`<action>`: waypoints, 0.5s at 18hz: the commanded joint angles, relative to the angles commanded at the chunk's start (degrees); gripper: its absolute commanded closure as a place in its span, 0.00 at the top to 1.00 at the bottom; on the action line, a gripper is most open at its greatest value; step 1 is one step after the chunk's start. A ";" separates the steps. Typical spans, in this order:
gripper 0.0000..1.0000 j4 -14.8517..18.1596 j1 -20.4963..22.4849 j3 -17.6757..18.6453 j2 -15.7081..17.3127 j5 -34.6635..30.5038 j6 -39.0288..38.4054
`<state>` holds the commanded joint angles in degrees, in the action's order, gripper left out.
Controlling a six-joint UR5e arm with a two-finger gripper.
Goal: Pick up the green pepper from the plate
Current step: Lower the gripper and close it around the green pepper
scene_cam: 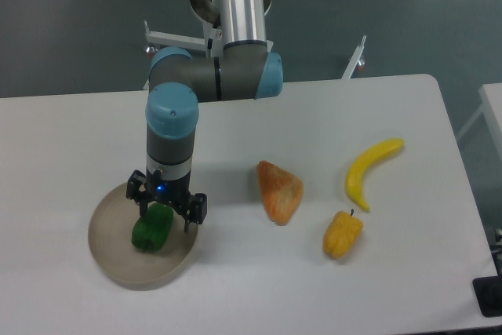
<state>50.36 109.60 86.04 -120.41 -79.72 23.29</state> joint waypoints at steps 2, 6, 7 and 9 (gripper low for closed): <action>1.00 0.00 -0.17 0.00 -0.09 0.09 0.09; 1.00 0.00 -0.53 0.53 0.09 0.00 -0.09; 1.00 0.00 -0.61 0.53 0.09 0.00 -0.09; 1.00 0.00 -0.62 0.53 -0.18 0.00 -0.09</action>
<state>50.36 108.98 86.57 -120.59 -79.72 23.20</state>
